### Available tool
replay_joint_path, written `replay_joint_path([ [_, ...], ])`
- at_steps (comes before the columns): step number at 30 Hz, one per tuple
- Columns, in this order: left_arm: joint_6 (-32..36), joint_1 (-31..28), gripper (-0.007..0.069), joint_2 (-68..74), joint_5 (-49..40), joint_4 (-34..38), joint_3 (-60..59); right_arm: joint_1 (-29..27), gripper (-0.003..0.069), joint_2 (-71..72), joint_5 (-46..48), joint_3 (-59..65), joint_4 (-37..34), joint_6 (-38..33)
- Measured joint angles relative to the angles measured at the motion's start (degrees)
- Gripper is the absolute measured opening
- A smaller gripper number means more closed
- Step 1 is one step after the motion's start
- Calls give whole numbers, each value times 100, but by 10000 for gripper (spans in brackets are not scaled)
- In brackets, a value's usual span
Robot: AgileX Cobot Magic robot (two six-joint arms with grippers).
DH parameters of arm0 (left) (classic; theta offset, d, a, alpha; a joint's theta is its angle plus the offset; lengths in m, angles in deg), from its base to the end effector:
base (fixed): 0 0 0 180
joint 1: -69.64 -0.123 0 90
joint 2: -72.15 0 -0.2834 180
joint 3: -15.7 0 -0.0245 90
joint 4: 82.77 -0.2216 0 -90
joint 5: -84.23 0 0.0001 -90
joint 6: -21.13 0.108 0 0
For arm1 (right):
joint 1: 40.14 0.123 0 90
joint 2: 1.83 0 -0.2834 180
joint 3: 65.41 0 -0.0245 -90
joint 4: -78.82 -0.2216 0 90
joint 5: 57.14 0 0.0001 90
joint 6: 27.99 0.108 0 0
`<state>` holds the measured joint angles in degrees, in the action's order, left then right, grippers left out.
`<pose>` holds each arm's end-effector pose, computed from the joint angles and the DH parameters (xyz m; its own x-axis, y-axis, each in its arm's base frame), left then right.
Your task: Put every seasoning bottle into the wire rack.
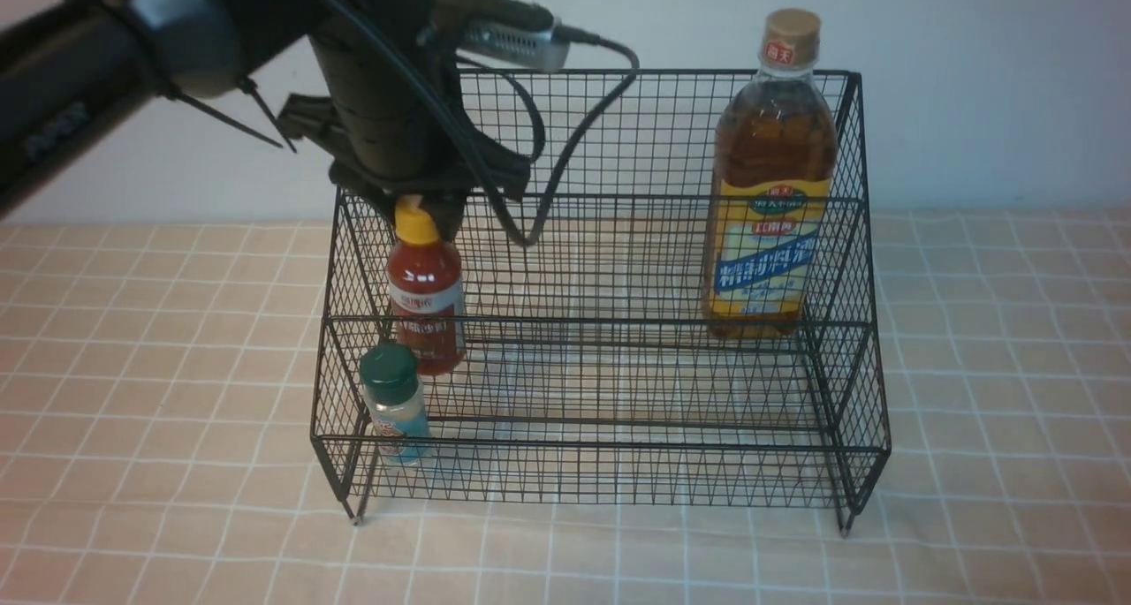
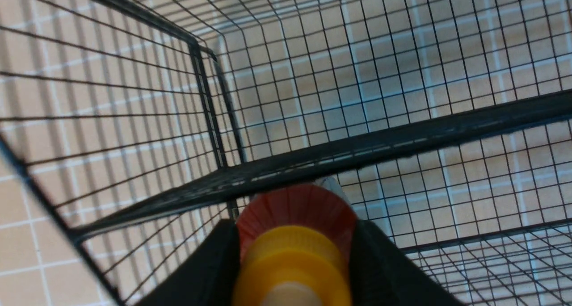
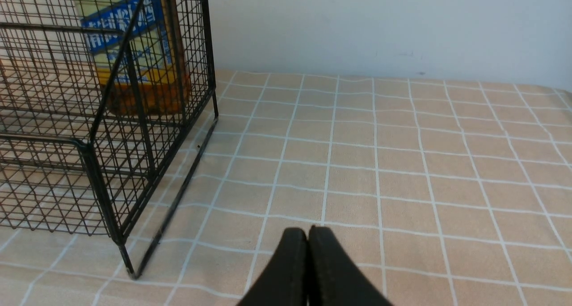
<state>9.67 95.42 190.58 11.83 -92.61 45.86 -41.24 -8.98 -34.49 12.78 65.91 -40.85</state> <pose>0.3600 -0.1543 0.3030 -0.8951 0.2712 -0.3540 0.2510 0.9625 0.1025 0.0405 0.0085 0.1683 -0.2992 -0.0102 -0.9541 -0.0677 0.9976 0.0106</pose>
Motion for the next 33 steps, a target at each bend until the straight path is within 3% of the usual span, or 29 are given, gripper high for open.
replay_joint_path([
  [9, 0, 0, 293, 264, 66, 27, 0, 0, -14, 0, 0, 0, 0, 4],
  [16, 0, 0, 435, 226, 83, 33, 5, 0, -14, 0, 0, 0, 0, 4],
  [22, 5, 0, 447, -181, 83, 93, 5, 0, -14, 0, 0, 0, 0, 4],
  [24, 5, 0, 421, -401, 83, 99, 5, 0, -14, 0, 0, 0, 0, 4],
  [31, 21, 0, 63, -2218, 71, 93, 5, 0, -14, 0, 0, 0, 0, 11],
  [33, 21, 0, 18, -2685, 57, 58, 5, 0, -14, 0, 0, 0, 0, 11],
])
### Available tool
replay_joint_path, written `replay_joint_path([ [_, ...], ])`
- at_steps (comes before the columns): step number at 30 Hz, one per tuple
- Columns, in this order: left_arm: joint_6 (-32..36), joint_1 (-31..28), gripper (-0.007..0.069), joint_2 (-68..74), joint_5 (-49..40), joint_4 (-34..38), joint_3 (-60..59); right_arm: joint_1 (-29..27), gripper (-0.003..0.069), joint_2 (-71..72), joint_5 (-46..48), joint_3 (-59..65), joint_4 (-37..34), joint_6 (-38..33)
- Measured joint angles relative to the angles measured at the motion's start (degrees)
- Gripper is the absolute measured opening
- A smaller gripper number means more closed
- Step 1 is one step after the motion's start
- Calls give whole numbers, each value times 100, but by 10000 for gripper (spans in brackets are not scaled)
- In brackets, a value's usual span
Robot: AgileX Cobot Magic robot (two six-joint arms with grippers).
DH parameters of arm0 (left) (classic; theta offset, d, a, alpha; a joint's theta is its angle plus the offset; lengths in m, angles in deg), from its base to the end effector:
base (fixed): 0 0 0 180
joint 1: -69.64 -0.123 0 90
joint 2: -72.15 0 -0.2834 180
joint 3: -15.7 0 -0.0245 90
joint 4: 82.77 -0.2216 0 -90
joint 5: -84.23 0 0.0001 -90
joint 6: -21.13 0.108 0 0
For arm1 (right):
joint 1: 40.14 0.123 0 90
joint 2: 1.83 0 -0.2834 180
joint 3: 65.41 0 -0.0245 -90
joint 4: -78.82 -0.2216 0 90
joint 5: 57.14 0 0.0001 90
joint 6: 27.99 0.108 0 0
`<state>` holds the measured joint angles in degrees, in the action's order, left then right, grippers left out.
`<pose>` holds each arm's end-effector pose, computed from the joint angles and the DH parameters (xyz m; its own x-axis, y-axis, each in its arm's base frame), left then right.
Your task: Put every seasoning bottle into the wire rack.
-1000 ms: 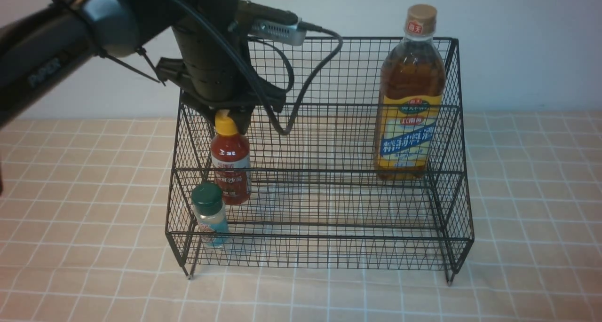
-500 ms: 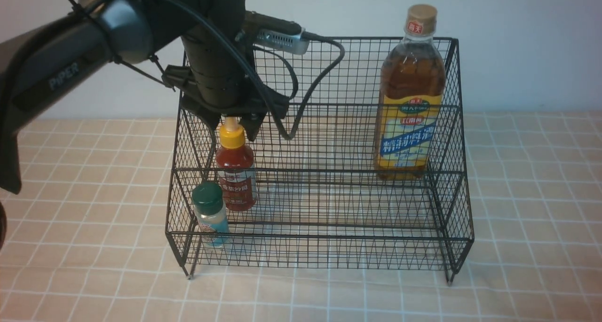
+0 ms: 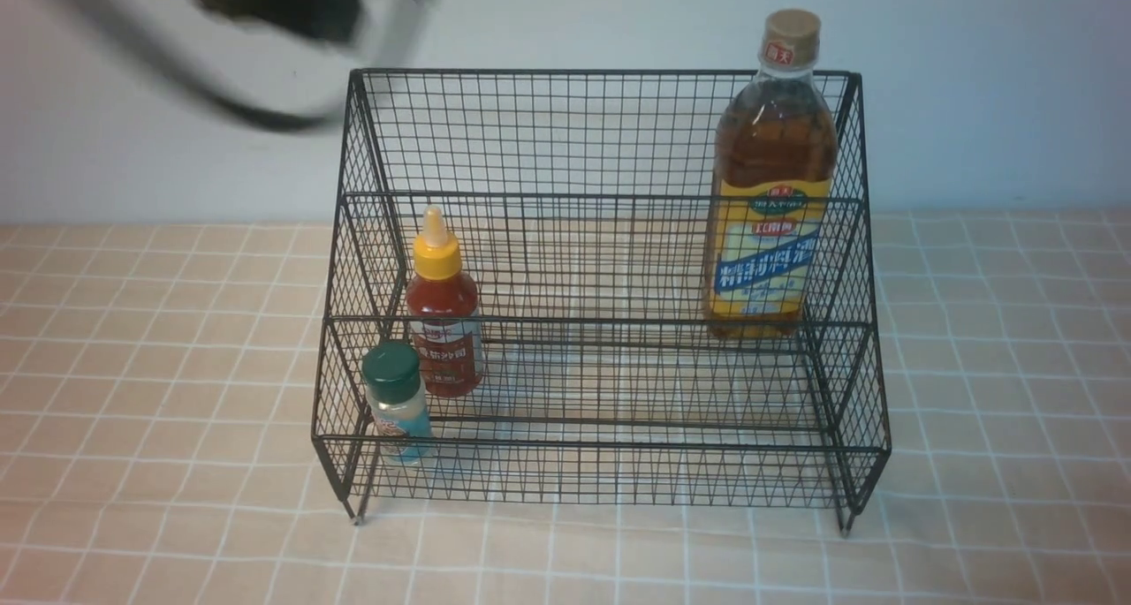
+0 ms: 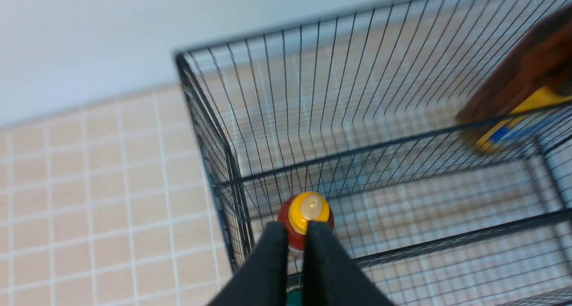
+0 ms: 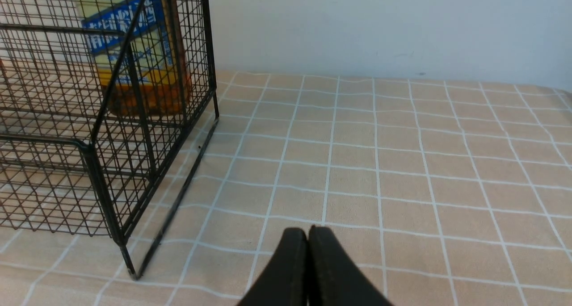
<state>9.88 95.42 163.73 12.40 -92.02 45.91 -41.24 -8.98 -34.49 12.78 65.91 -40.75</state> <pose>0.2490 -0.1020 0.4611 -0.6551 0.1572 -0.7390 0.2366 0.9716 -0.0031 0.0405 0.0085 0.1683 -0.2993 -0.0084 -0.9541 -0.0672 0.9977 0.0122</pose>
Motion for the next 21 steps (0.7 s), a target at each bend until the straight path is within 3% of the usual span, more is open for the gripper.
replay_joint_path([
  [6, 30, 0, -7, -1126, -27, -242, -348, 0, -14, 0, 0, 0, 0, 0],
  [15, 42, 0, -7, -3029, 157, -294, -2675, 0, -14, 0, 0, 0, 0, 0],
  [21, 47, 0, -7, -3451, 138, -294, -3219, 0, -14, 0, 0, 0, 0, 0],
])
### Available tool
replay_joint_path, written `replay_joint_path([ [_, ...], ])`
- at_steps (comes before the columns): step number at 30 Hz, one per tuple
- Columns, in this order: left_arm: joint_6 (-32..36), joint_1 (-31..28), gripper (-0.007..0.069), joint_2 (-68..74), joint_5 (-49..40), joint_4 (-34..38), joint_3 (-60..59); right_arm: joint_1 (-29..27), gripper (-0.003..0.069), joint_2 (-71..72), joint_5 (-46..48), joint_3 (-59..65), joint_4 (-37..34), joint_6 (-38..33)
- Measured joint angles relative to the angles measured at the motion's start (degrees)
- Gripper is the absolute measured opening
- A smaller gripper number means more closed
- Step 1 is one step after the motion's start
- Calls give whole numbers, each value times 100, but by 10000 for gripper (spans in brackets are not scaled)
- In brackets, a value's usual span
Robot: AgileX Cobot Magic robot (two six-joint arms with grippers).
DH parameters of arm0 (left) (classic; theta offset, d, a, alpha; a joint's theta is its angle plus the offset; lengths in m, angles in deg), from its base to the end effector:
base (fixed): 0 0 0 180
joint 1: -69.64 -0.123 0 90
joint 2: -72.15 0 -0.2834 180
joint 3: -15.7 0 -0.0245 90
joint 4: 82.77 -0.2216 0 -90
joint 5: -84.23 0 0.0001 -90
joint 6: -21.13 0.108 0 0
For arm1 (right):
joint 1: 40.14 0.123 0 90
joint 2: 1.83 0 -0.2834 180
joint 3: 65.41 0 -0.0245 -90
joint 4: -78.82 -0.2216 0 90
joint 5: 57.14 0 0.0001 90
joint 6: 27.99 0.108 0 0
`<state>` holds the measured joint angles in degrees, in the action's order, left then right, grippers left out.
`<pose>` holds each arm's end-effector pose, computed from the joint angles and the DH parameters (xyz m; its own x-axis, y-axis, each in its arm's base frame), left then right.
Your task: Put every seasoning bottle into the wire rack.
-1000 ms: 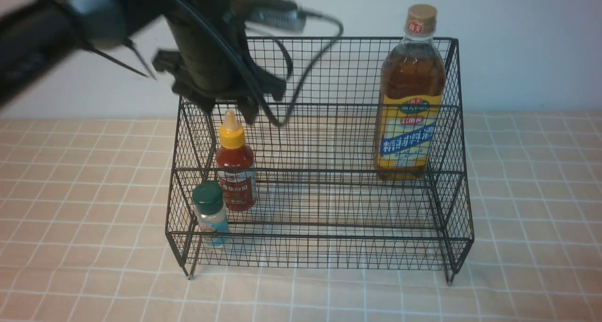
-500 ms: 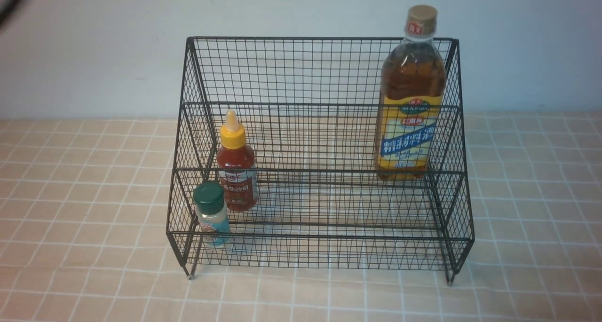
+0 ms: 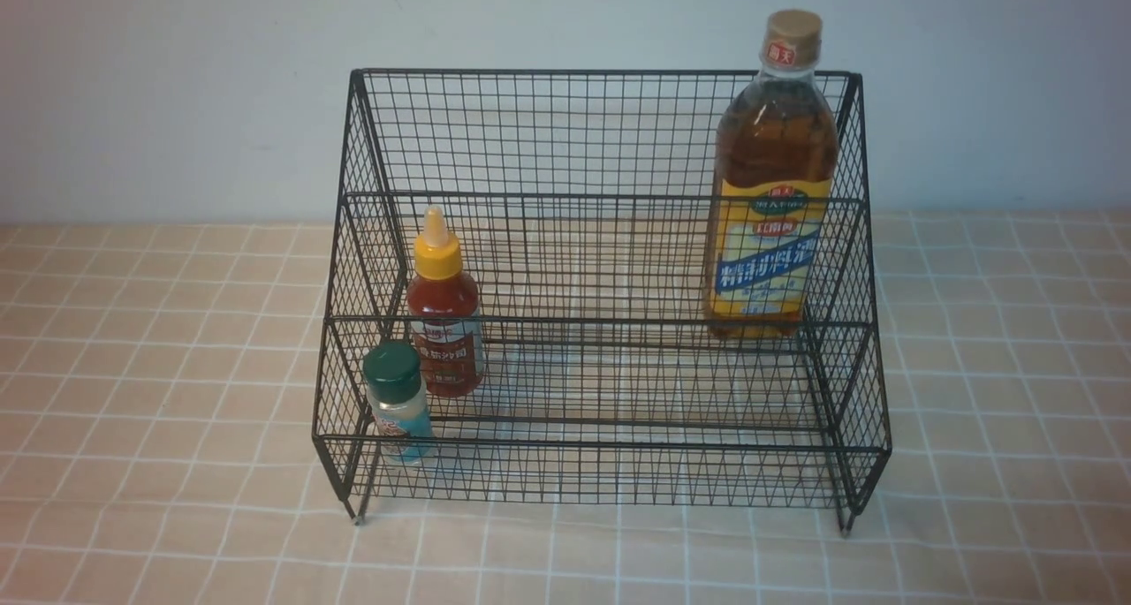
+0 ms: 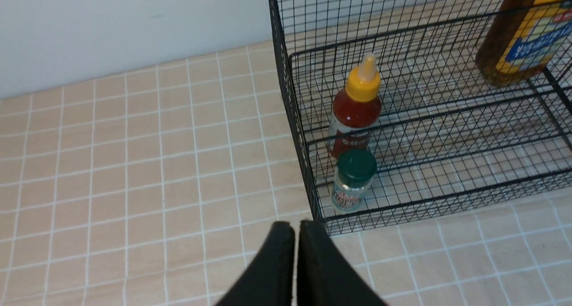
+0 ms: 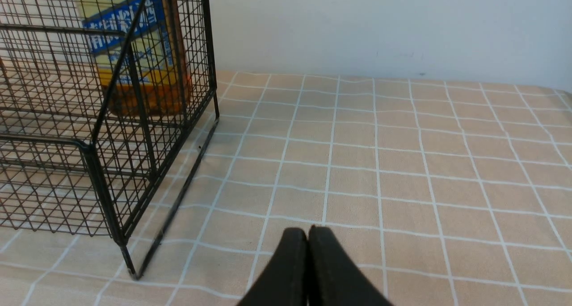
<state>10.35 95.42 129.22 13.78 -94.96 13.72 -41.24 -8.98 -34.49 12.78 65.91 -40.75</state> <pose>0.1043 -0.0265 0.4290 -0.5971 0.1625 -0.7855 0.2195 0.9750 0.0348 0.0405 0.0085 0.1683 -0.2993 -0.0084 -0.9541 -0.0672 0.9977 0.0122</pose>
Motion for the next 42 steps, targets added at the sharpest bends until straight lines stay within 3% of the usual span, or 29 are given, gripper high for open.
replay_joint_path([
  [19, 2, 0, -7, -227, 152, -13, -237, 0, -14, 0, 0, 0, 0, 0],
  [25, 388, -189, -7, -1471, 2007, 75, -1822, 0, -14, 0, 0, 0, 0, -11],
  [32, 438, -1504, -7, -3205, 4275, 286, -4848, 0, -14, 0, 0, 0, 0, -17],
  [36, 438, -2120, -7, -4153, 4764, 556, -6290, 0, -14, 0, 0, 0, 0, -17],
  [42, 438, -2305, -7, -4954, 5071, 826, -7526, 0, -14, 0, 0, 0, 0, -23],
])
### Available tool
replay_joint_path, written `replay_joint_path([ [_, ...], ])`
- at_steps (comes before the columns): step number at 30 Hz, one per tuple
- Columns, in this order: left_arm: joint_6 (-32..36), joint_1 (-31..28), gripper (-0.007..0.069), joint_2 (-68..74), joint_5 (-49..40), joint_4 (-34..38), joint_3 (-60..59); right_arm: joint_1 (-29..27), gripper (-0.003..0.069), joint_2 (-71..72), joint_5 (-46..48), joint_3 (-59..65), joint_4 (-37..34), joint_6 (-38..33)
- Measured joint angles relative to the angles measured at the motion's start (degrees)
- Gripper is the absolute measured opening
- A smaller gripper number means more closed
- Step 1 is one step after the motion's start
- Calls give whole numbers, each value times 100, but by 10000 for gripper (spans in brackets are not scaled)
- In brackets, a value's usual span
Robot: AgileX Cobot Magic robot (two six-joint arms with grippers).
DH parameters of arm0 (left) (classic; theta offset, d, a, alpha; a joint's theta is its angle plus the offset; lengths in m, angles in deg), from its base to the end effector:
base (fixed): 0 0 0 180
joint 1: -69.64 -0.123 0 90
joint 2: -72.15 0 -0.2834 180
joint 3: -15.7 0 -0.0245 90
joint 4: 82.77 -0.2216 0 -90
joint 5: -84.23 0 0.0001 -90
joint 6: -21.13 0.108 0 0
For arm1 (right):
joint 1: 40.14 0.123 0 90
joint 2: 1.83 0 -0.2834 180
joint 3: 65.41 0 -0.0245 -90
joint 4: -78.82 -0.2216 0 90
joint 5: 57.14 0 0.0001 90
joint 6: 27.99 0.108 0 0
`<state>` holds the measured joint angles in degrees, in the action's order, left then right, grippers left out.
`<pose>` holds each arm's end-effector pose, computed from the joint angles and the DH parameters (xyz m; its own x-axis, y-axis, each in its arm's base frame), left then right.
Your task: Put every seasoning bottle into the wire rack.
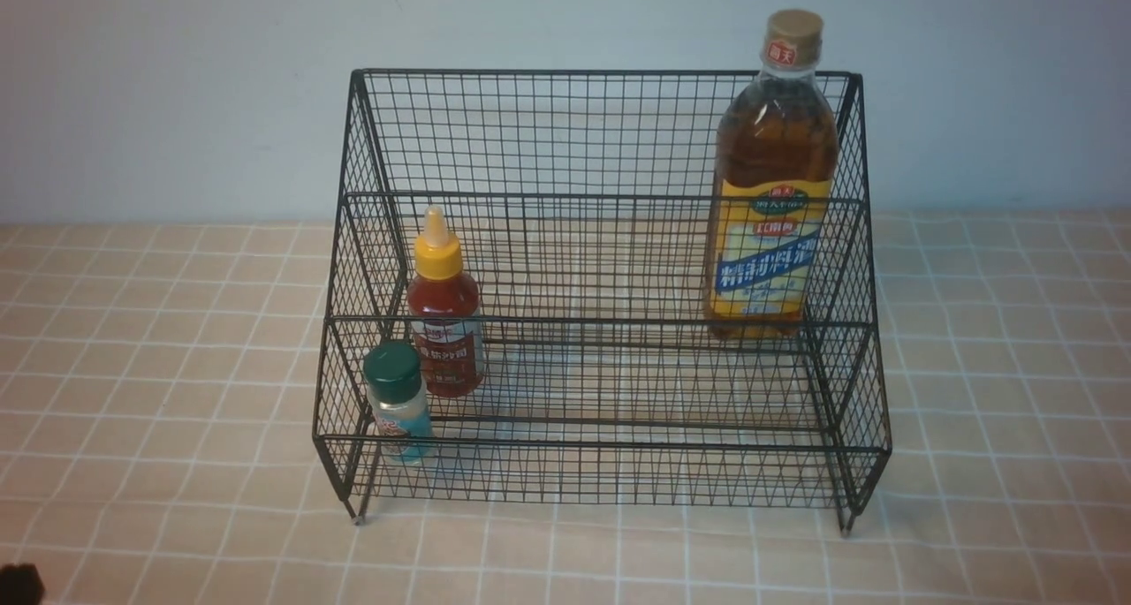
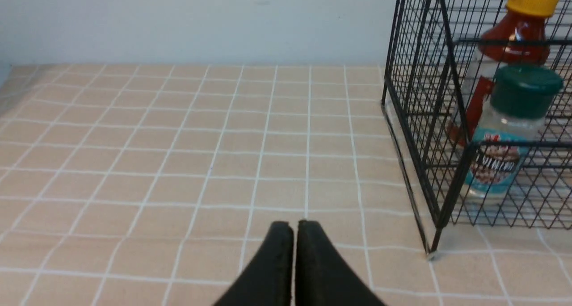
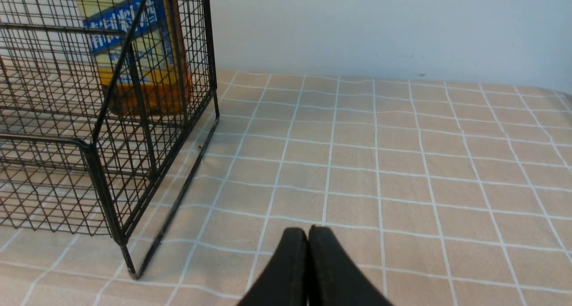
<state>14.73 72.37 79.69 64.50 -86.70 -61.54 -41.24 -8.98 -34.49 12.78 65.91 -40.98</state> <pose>0.0421 0.0005 0.1777 -0.2505 -0.0352 -0.9675 0.0135 0.9991 -0.0398 0.0405 0.0085 0.1683 -0.2990 -0.0124 -0.9542 -0.0684 0.9976 0.0084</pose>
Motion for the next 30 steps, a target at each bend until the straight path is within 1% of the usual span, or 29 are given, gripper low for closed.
replay_joint_path([
  [4, 0, -4, -7, -38, 37, 33, -157, 0, -14, 0, 0, 0, 0, 0],
  [9, 19, -11, -7, -38, -130, 79, -157, 0, -14, 0, 0, 0, 0, 0],
  [15, 546, -11, -7, -38, -136, 233, -157, 0, -14, 0, 0, 0, 0, 0],
  [18, 878, -11, -7, -38, -136, 392, -157, 0, -14, 0, 0, 0, 0, 0],
  [19, 1072, -11, -7, -38, -136, 552, -157, 0, -14, 0, 0, 0, 0, -6],
  [21, 1220, -12, -7, -38, -136, 652, -157, 0, -14, 0, 0, 0, 0, -6],
  [30, 1310, -17, -7, -38, -136, 722, -157, 0, -14, 0, 0, 0, 0, -6],
])
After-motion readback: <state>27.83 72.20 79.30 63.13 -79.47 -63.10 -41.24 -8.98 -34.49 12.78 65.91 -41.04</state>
